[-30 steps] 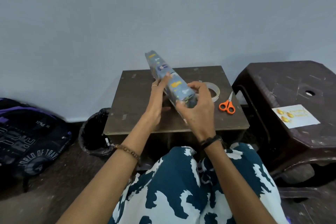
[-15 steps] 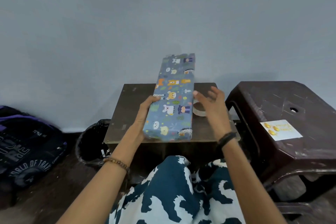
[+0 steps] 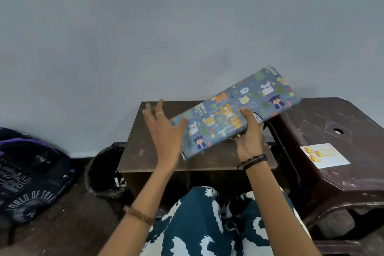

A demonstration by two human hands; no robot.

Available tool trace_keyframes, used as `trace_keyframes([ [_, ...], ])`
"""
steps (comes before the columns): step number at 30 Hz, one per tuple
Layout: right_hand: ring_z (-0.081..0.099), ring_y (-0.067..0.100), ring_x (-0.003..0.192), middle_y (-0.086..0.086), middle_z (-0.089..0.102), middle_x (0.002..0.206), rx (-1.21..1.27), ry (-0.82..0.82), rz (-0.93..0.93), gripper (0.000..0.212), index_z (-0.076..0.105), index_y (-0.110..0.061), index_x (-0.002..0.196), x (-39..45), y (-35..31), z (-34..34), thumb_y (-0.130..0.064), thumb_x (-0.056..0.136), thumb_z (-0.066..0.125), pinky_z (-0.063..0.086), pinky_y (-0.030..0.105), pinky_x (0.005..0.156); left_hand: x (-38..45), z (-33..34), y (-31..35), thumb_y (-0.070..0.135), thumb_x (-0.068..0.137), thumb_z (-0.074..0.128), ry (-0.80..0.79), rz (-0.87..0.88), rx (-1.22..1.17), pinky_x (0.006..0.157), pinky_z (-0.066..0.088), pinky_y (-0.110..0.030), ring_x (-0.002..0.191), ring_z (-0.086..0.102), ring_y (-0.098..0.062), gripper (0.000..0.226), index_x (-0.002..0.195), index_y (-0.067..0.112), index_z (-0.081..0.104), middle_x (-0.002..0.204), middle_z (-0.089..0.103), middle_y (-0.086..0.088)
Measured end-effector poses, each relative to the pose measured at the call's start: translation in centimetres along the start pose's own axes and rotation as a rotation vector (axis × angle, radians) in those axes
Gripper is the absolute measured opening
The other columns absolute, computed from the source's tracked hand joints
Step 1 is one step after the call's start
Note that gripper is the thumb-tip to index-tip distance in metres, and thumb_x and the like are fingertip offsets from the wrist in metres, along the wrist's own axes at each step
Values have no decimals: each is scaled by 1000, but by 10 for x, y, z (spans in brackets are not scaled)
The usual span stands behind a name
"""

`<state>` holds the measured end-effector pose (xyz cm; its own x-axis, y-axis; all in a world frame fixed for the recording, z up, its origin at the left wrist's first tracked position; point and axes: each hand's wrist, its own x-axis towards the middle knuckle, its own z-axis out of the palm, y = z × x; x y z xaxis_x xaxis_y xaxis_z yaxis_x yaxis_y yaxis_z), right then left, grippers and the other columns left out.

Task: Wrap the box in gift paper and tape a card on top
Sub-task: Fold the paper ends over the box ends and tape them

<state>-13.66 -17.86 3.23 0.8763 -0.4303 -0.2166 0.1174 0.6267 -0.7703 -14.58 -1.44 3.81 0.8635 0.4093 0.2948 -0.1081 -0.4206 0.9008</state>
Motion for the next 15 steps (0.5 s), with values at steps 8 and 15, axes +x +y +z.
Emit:
trace_keyframes([
  [8,61,21,102,6,62,122,330,-40,128,37,53,-21,127,-38,27,19,-27,91,53,48,40,83,-59,22,3,34,70,79,75,-612,-780,109,28,-48,138,29,-21,107,142,50,1,155,12,3],
  [15,55,23,101,10,56,113,185,-25,308,35,52,-19,123,-66,58,1,-34,91,52,50,40,84,-46,2,-10,12,81,71,312,-620,-951,72,57,-40,108,61,-23,98,144,44,4,131,53,-1],
])
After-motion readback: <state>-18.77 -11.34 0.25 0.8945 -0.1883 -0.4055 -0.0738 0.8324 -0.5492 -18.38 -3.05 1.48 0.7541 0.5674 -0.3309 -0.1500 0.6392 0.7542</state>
